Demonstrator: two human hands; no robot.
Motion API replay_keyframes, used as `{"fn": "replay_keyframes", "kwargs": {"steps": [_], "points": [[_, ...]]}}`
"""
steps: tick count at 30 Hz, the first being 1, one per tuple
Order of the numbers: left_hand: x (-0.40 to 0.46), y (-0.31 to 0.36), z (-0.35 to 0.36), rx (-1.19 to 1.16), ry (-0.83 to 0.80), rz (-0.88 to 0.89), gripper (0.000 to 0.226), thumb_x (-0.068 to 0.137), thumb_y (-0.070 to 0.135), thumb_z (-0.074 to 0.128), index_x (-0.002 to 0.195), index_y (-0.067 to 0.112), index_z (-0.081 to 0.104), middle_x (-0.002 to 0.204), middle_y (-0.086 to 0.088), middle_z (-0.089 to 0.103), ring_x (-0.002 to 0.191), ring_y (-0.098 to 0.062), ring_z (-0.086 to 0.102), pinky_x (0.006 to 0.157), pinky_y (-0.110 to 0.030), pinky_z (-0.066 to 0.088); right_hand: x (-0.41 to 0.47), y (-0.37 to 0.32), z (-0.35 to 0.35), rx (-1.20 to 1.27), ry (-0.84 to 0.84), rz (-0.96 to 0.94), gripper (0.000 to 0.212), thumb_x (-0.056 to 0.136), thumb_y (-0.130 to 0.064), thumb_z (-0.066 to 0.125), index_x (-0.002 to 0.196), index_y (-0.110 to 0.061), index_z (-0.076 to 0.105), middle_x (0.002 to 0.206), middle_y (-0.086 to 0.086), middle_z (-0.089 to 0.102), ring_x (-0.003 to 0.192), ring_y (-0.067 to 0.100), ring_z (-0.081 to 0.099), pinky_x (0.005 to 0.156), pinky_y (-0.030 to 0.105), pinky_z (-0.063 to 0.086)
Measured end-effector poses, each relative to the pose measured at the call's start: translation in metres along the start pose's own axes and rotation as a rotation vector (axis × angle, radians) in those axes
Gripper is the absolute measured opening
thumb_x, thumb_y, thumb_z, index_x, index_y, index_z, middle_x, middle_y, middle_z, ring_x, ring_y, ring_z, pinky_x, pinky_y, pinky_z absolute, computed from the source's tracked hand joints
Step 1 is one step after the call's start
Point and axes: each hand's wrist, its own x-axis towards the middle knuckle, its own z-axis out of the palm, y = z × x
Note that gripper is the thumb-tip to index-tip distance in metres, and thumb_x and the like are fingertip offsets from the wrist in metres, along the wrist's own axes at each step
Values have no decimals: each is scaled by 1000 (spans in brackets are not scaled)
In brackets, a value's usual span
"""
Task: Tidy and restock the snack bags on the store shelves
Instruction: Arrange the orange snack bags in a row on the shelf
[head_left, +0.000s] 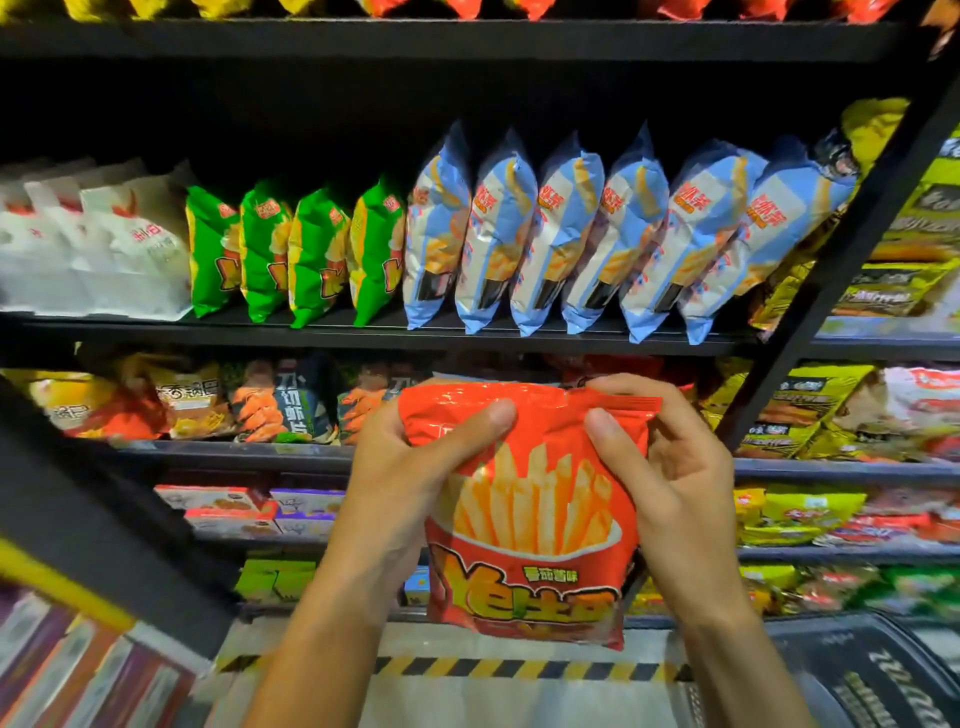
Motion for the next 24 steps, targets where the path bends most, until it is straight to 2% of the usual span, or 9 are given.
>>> {"fn": "replay_keyframes", "kwargs": {"steps": [3,6,15,17,18,20,21,23,24], "points": [[-3,0,-1,-18,-17,12,7,63,20,81,69,20,78,75,-6,76,66,-15,73,61,-23,56,0,1,-4,-65,-61,-71,17,94,-4,66,96,-21,71,102,-4,74,98,15,70,83,27,56],[-1,-1,-3,-13,-24,7,6,64,22,81,69,22,78,75,-5,77,68,-16,74,63,-23,57,2,6,-5,-99,-92,-112,26,93,0,61,91,-24,69,105,0,73,102,18,69,86,28,55],[13,-11,-9,7,-43,-14,5,68,21,80,72,23,77,79,-6,77,72,-19,75,65,-25,58,11,20,-9,-117,-116,-65,16,93,-2,62,98,-16,68,106,1,73,105,18,69,87,26,54],[17,-14,-10,13,-40,2,5,69,20,79,71,22,75,77,-5,76,72,-17,74,65,-24,57,11,21,-9,-32,-129,15,24,92,-10,66,115,-19,67,113,2,73,108,19,69,89,28,56],[19,-14,-10,8,-37,9,6,70,19,80,72,22,74,77,-4,75,72,-17,73,66,-25,57,11,22,-10,32,-165,80,39,90,-16,69,128,-22,62,121,3,71,113,21,68,93,31,56],[23,-17,-13,1,-15,28,14,73,16,85,74,22,73,79,-5,74,75,-19,72,69,-28,58,8,28,-19,74,-317,237,70,85,-21,75,148,-28,46,137,4,65,127,24,63,104,38,53],[25,-19,-15,-4,1,39,15,75,16,86,77,22,73,81,-6,74,77,-20,72,71,-30,59,7,31,-24,35,-414,316,76,84,-21,78,150,-28,42,141,2,63,131,22,60,108,40,51],[29,-20,-15,-23,39,34,16,76,19,86,85,19,73,87,-8,75,83,-22,74,74,-33,59,3,40,-31,-113,-554,427,66,85,-21,81,143,-27,51,137,-5,66,129,17,62,107,42,52],[30,-21,-15,-33,45,22,19,77,20,84,91,17,73,91,-9,76,86,-23,75,75,-33,60,2,43,-32,-165,-549,447,57,85,-22,80,137,-26,57,132,-7,70,125,16,65,104,43,55]]}}
